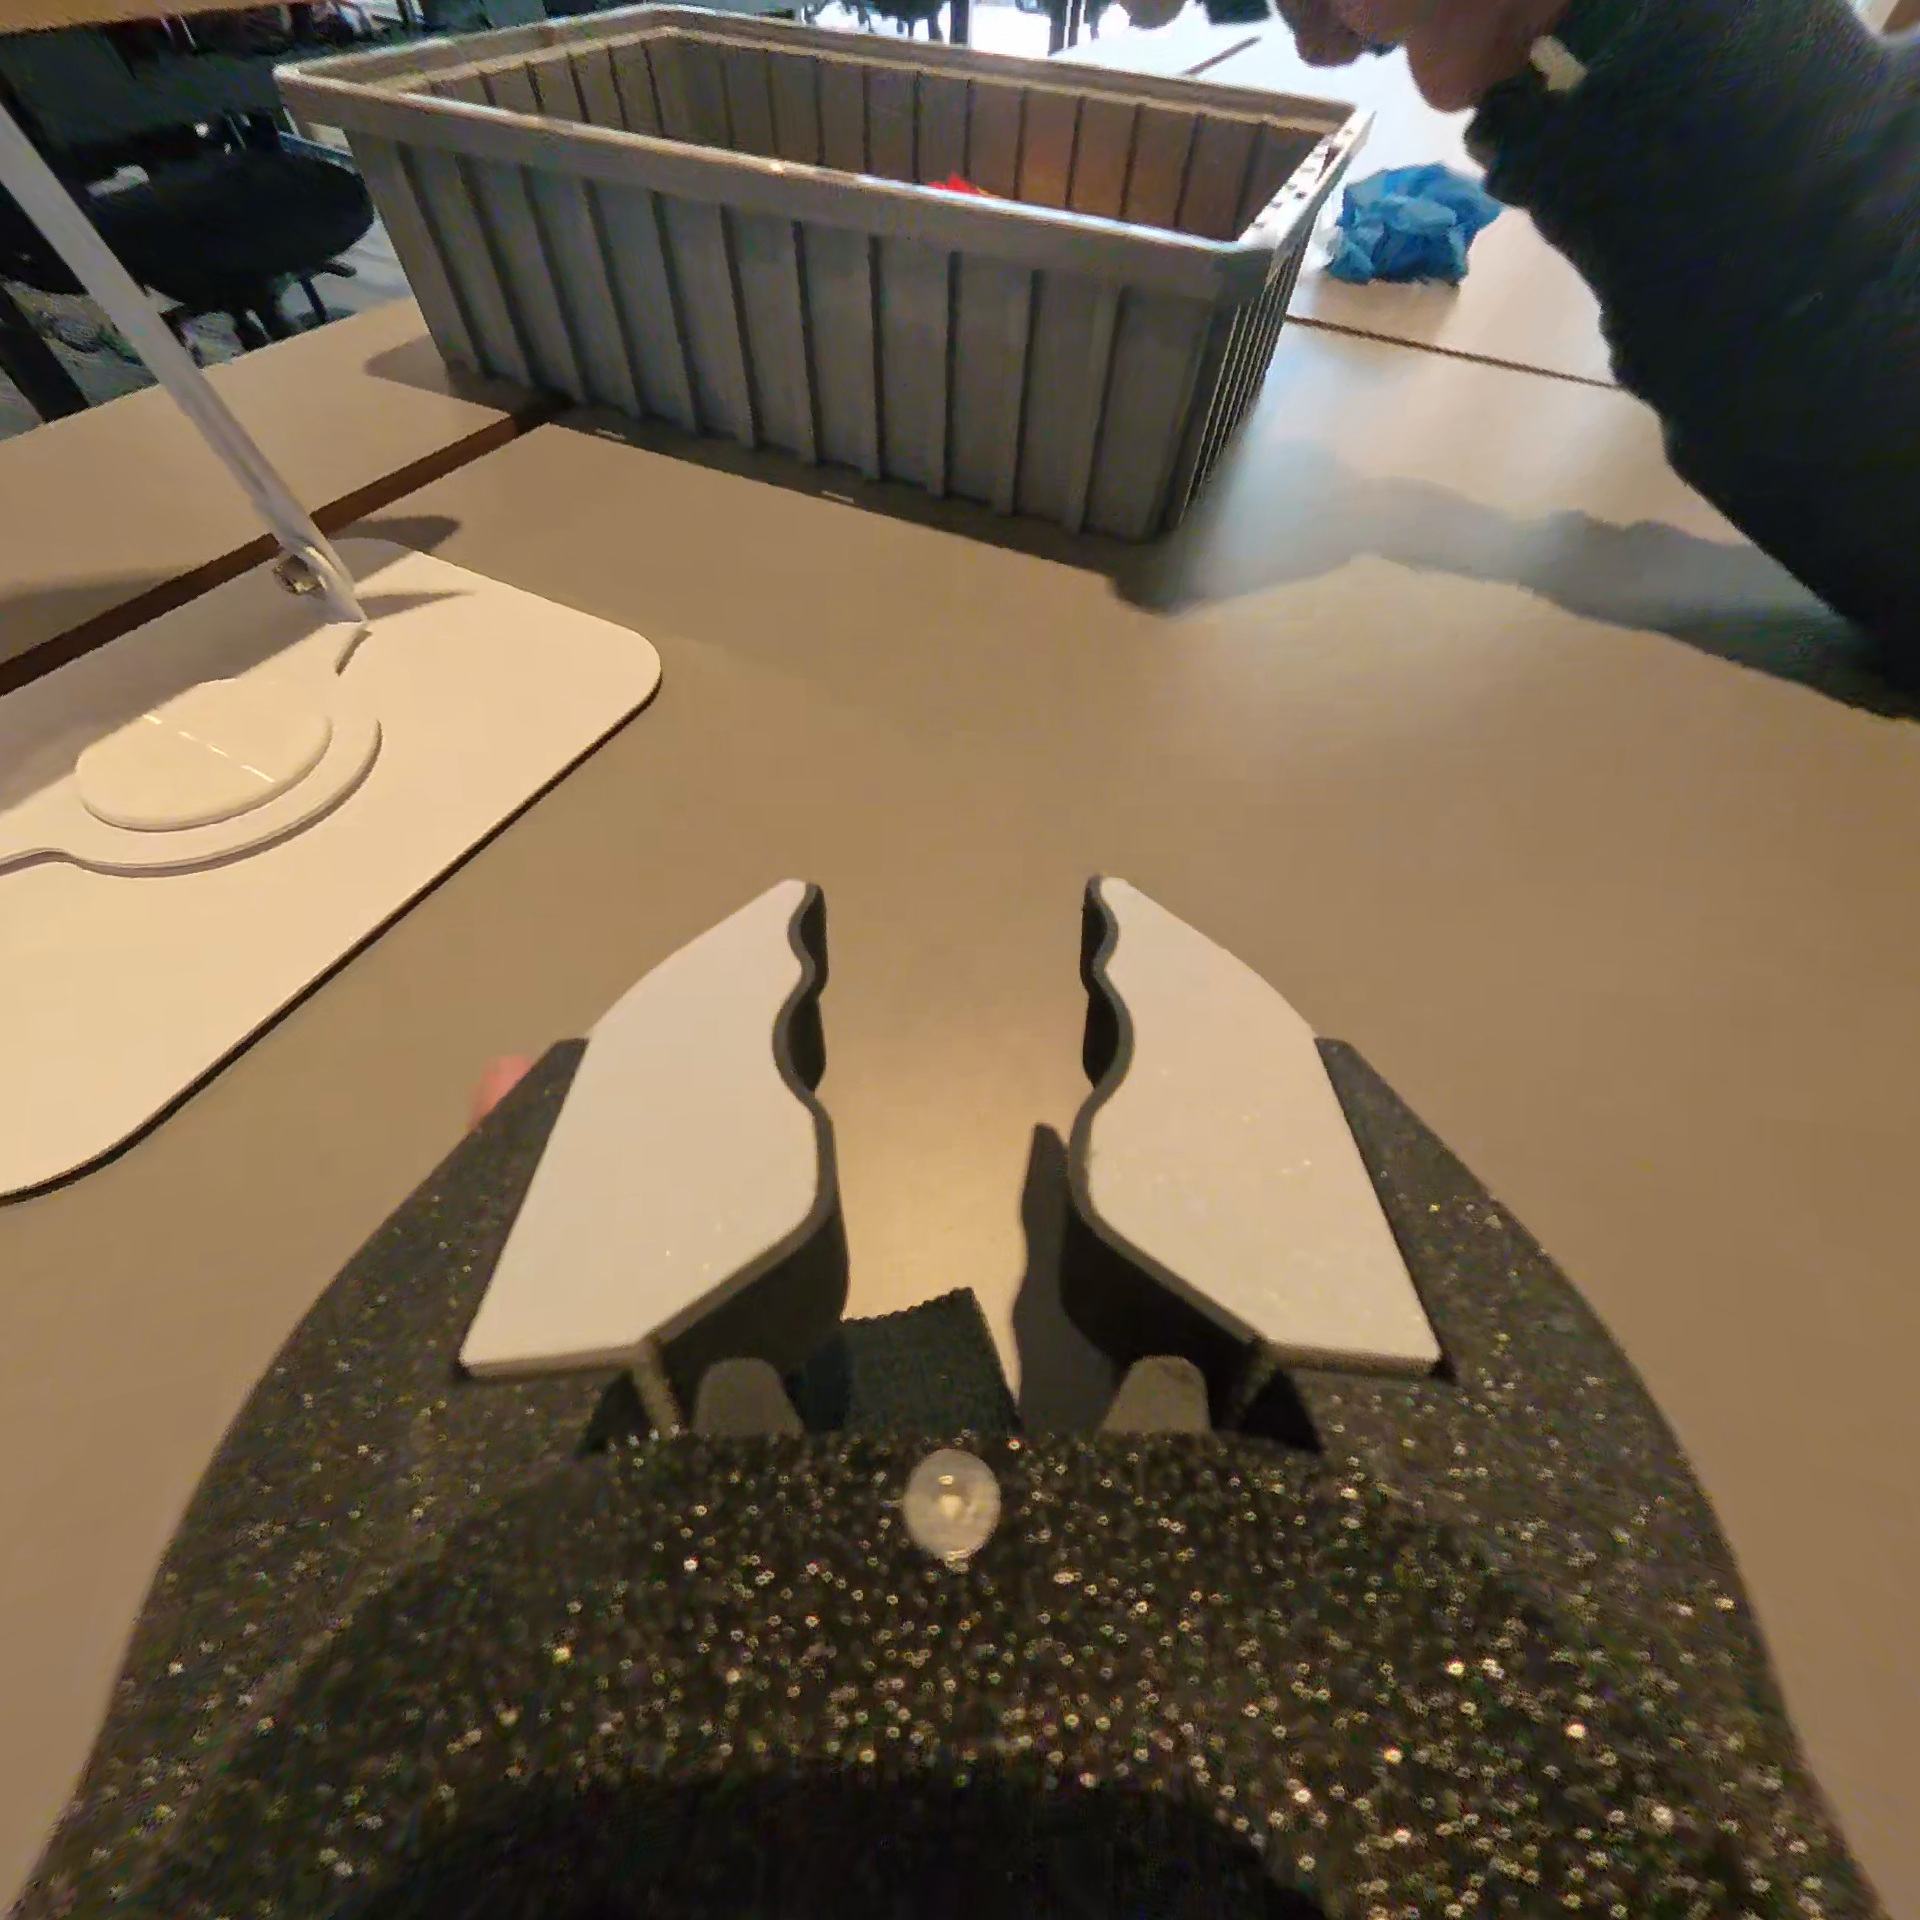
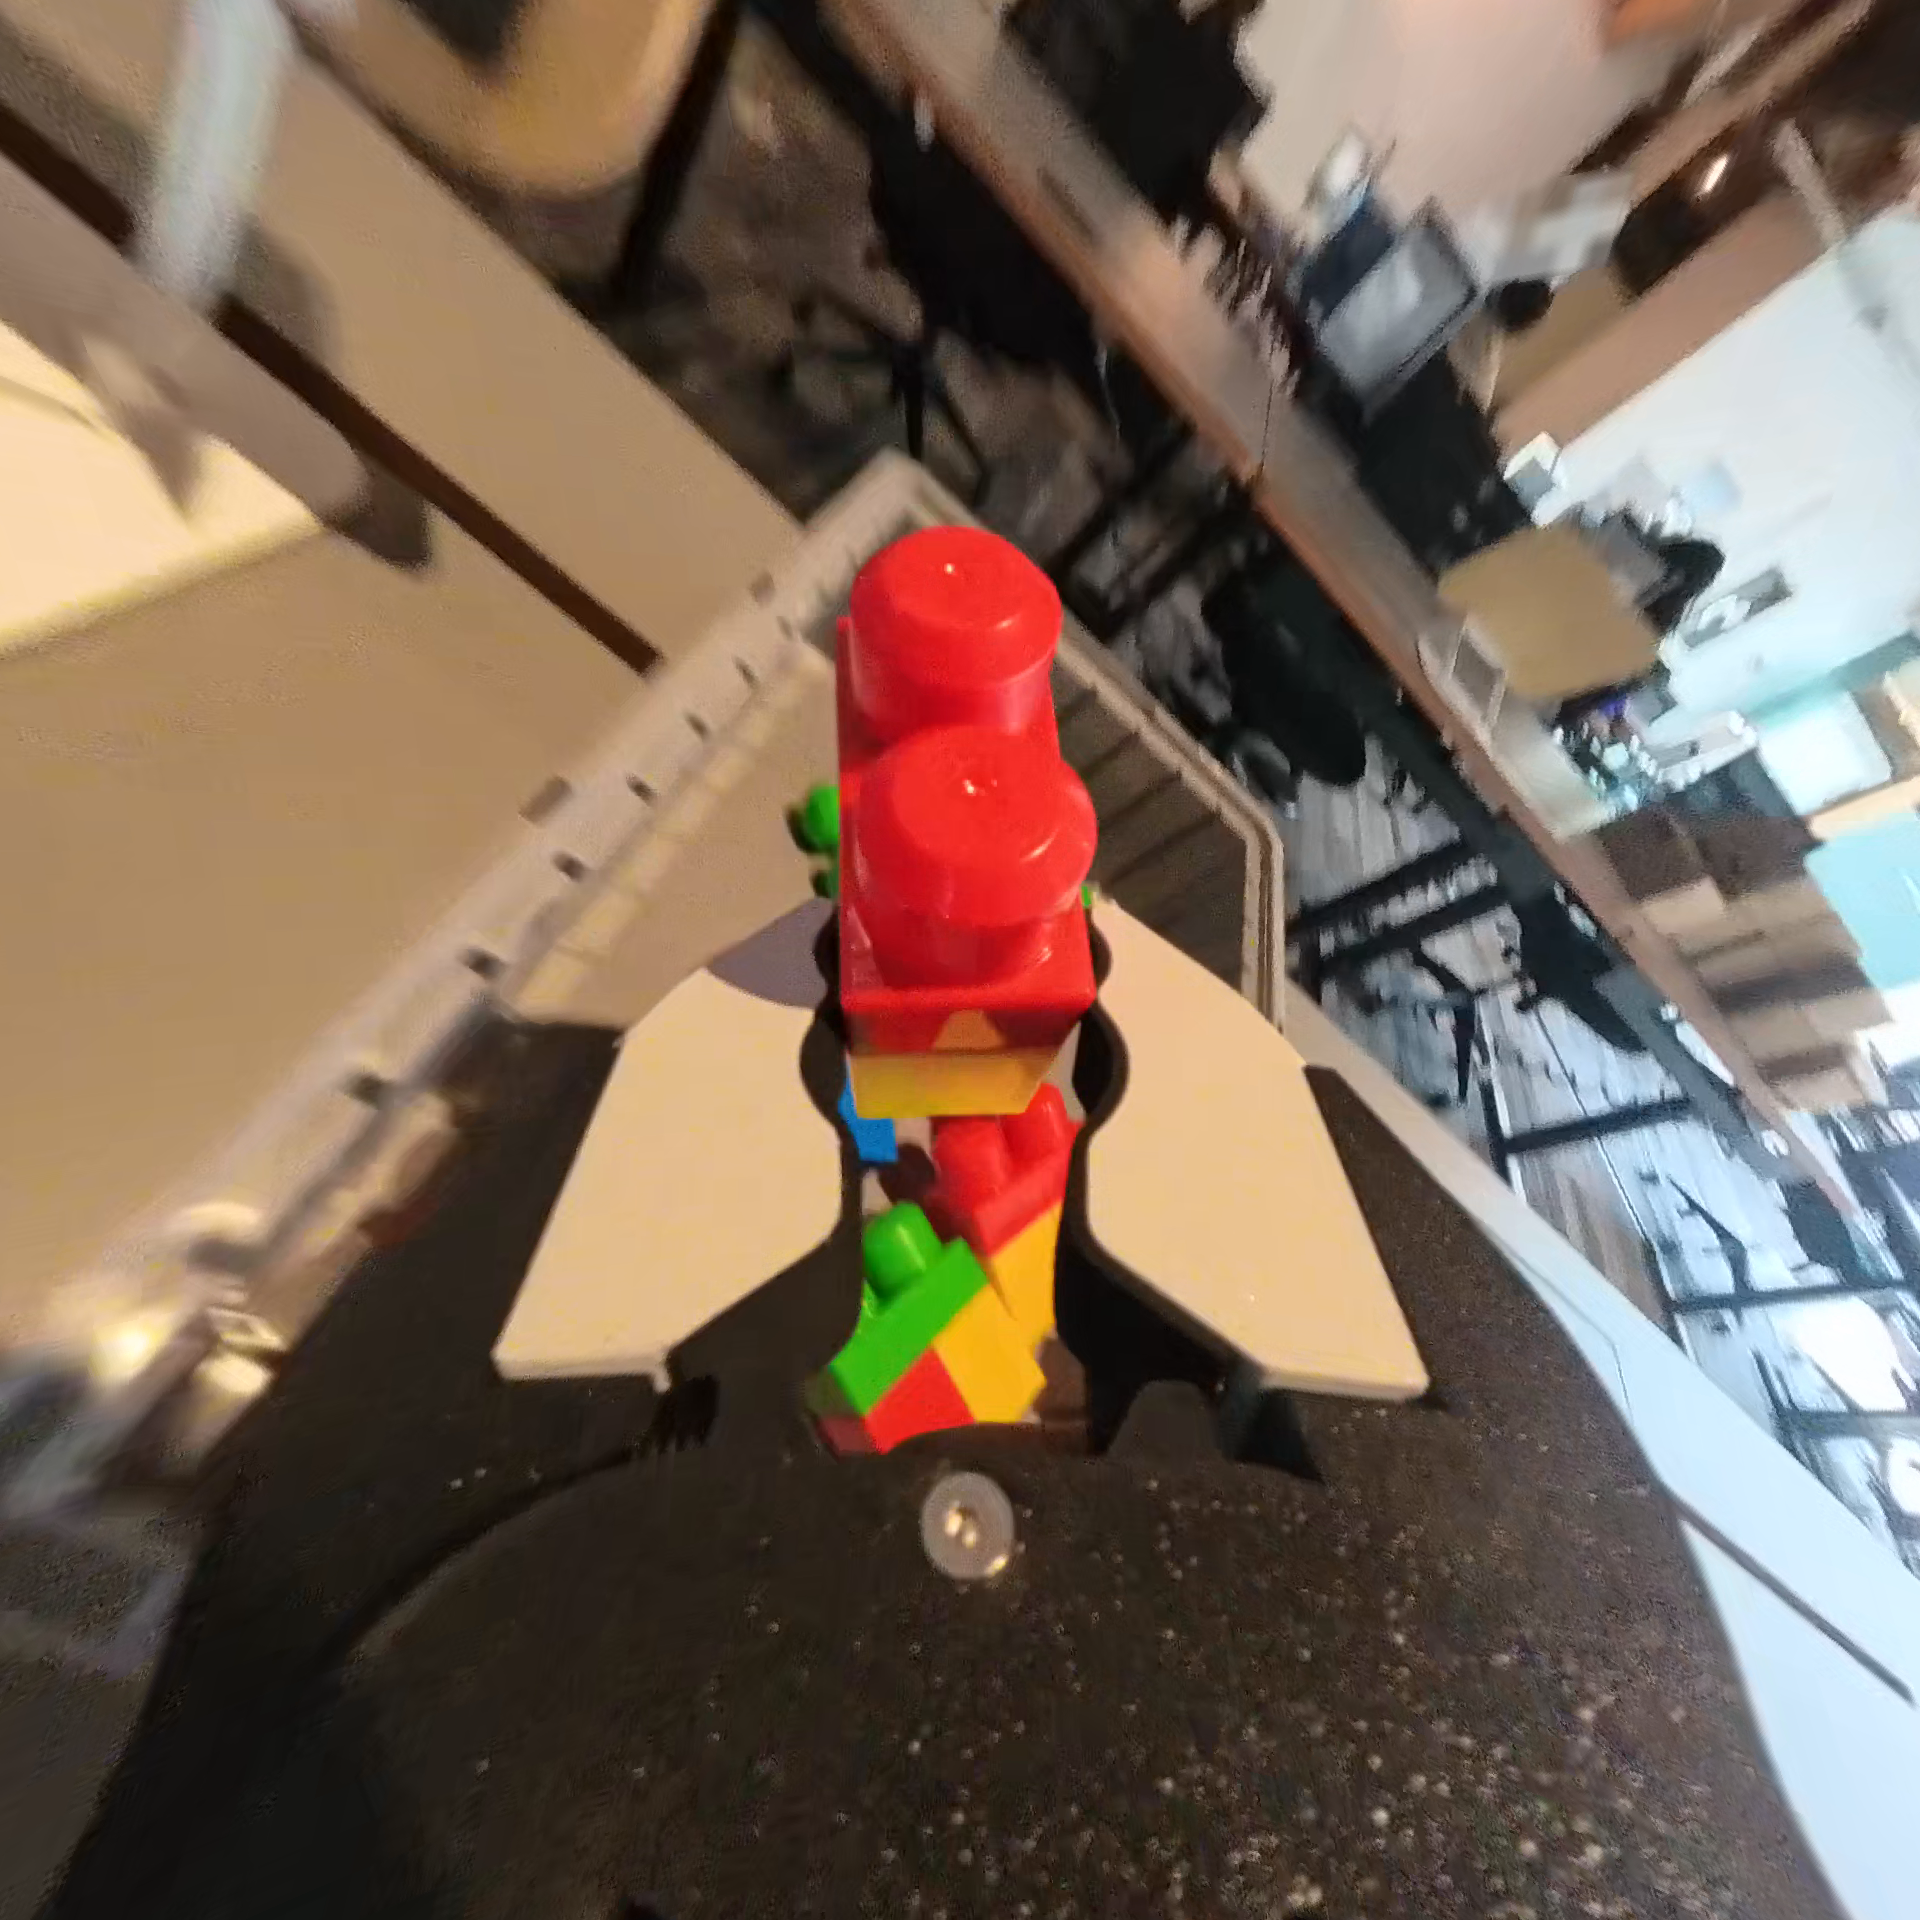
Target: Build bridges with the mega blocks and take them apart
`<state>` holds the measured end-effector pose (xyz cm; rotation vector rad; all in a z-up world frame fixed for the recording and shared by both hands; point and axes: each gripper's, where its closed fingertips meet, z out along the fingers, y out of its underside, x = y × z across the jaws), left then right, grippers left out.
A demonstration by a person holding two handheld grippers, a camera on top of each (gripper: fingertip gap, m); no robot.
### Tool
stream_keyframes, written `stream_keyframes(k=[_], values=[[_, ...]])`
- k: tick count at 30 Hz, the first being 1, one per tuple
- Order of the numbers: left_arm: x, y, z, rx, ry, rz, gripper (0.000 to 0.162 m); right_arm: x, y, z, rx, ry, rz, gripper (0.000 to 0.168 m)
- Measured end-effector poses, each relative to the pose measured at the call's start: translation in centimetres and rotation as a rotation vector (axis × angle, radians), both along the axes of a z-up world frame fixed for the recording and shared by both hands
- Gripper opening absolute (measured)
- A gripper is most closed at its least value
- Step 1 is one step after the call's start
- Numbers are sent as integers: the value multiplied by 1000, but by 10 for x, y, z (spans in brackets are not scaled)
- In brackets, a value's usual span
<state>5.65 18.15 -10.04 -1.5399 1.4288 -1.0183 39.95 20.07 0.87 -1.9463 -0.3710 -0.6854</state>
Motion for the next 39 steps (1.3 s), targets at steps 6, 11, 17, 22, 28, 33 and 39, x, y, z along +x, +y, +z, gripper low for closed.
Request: stream_keyframes(k=[6,11,17,22,28,33,39], values=[[0,6,-11,3,41,19,46,49,13,-71,-229,14,-96,42],[-1,7,-12,11,48,20,46,51,11,-87,-320,-29,-106,42],[0,5,-15,42,71,20,46,53,8,-107,-444,-73,-122,42],[-1,8,-15,45,71,33,46,53,7,-114,-489,-81,-117,44],[-2,8,-16,57,81,37,46,54,12,-99,-386,-30,-119,72],[-2,7,-17,66,92,35,46,44,12,-100,-389,21,-50,93],[-4,8,-14,69,86,40,46,46,16,-80,-260,18,-56,91]])
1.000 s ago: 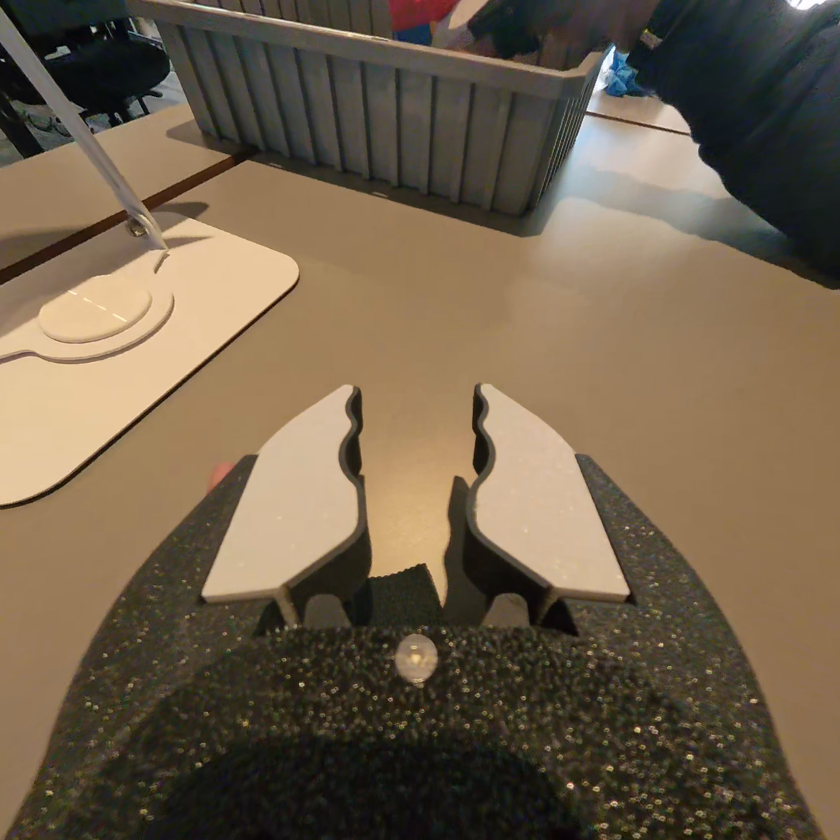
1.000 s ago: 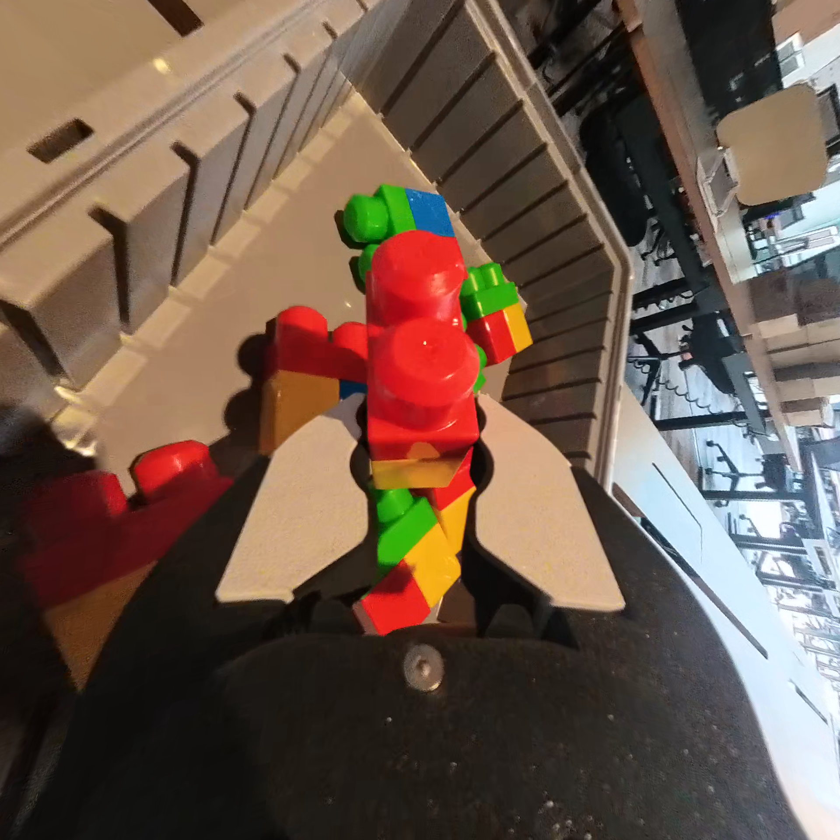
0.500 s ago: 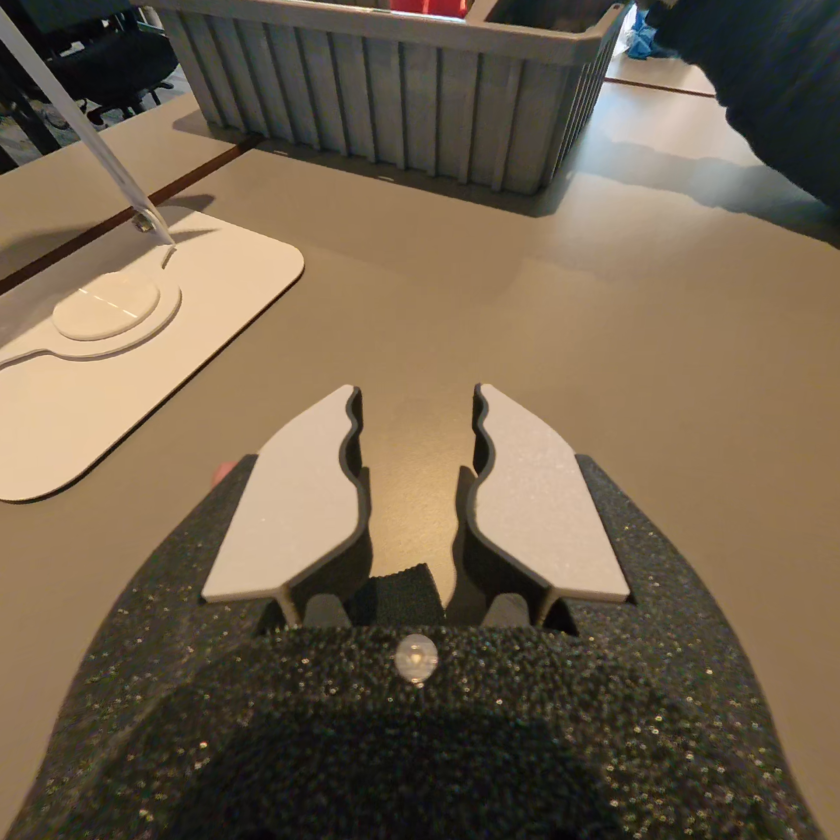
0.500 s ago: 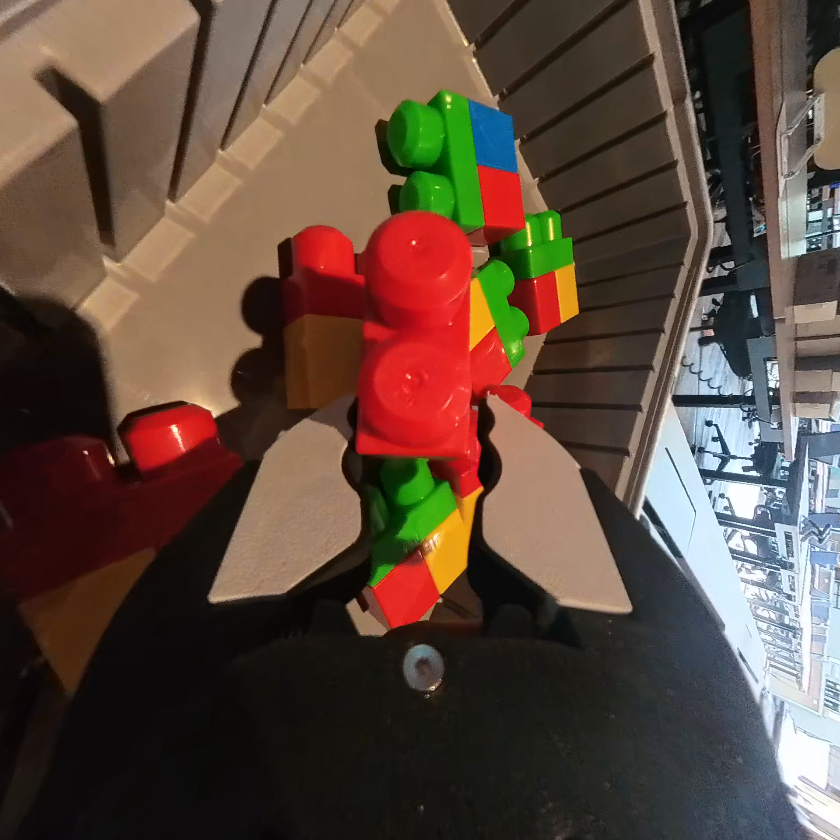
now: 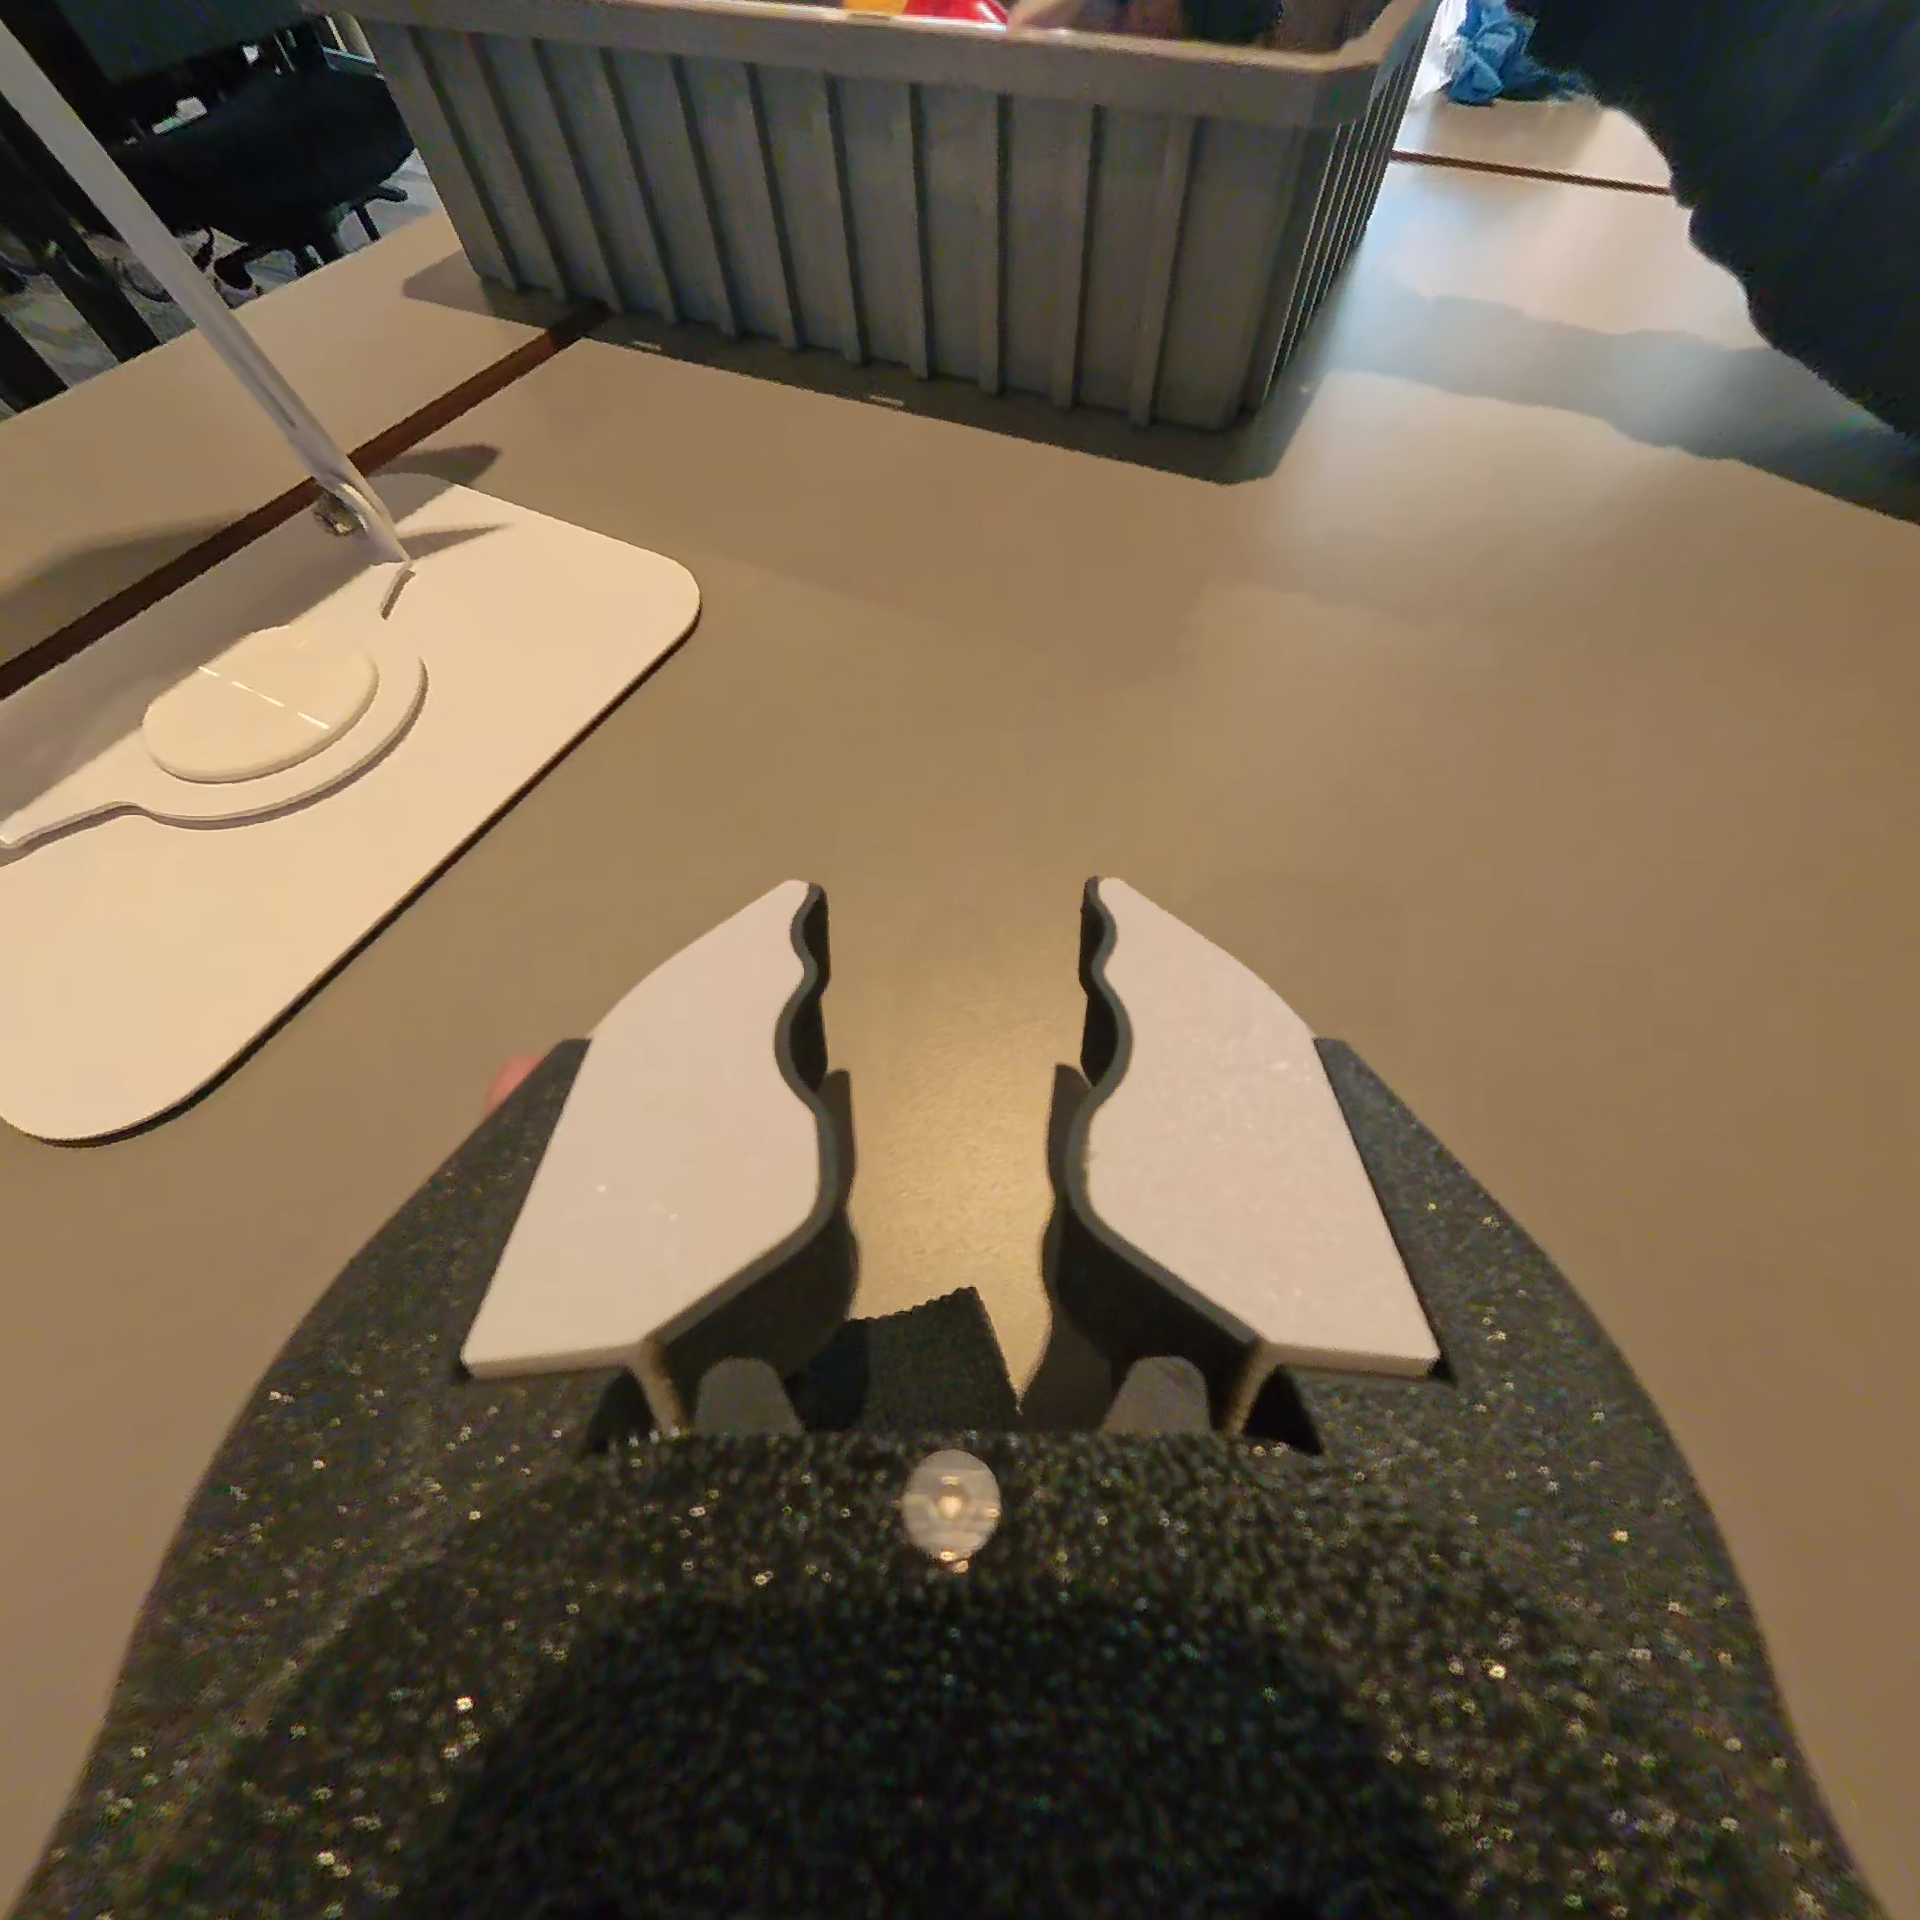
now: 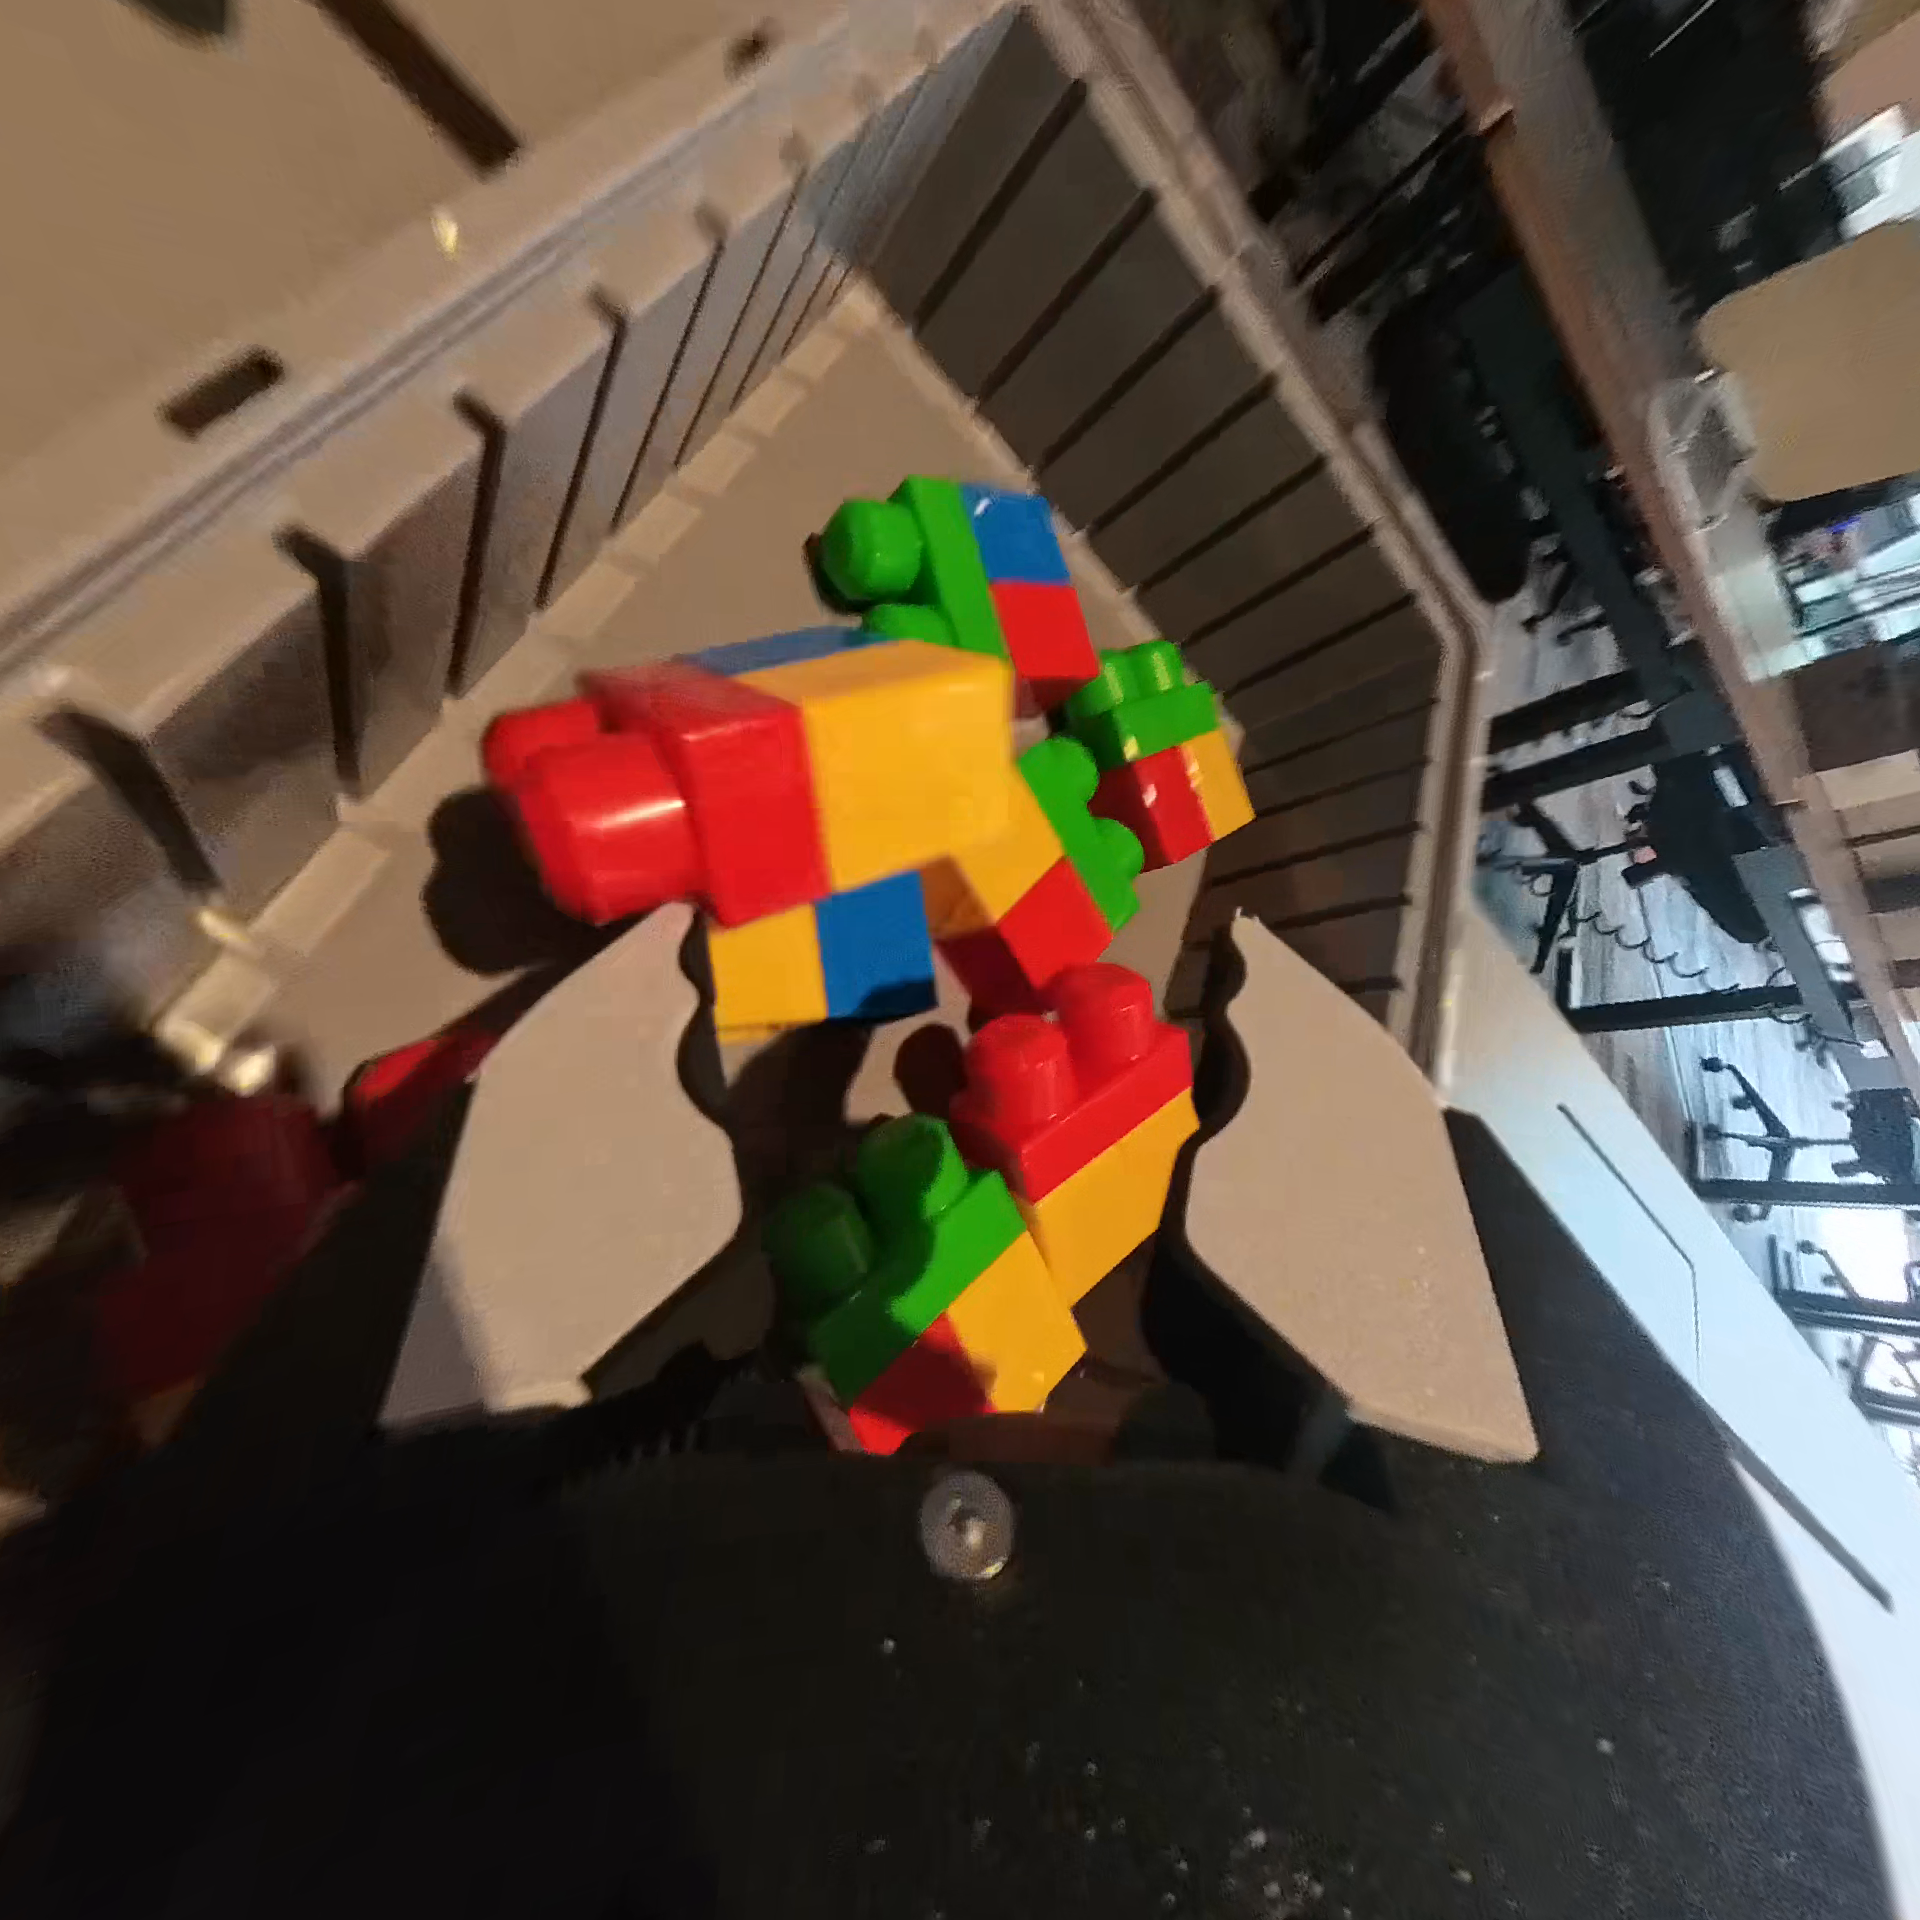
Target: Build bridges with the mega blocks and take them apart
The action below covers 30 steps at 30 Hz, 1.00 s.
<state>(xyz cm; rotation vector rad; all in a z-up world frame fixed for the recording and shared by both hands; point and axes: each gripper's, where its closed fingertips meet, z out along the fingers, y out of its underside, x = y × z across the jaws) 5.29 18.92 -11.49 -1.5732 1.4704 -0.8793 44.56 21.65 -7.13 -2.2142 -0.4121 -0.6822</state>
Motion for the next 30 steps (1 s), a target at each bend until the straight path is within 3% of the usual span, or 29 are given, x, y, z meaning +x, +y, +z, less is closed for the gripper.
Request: stream_keyframes(k=[4,8,11,14,16,19,24,27,30], values=[[-1,0,3,-2,-8,3,46,-7,-4,50,263,75,27,82],[0,0,2,-2,-7,4,46,-35,-16,89,368,147,98,78],[0,1,0,-2,-1,6,46,-96,-20,111,403,262,259,75],[-2,7,2,28,-4,24,46,-190,-22,118,389,339,491,69],[-6,11,11,33,-34,39,46,-257,-24,98,310,321,638,69],[-17,20,30,36,-91,77,46,-338,-30,35,125,245,804,71],[-60,34,49,51,-147,182,47,-393,-46,-64,-133,215,926,74],[-99,38,60,61,-129,259,47,-406,-53,-82,-195,367,949,65],[-156,46,85,139,-23,372,47,-403,-53,-87,-261,405,932,70]])
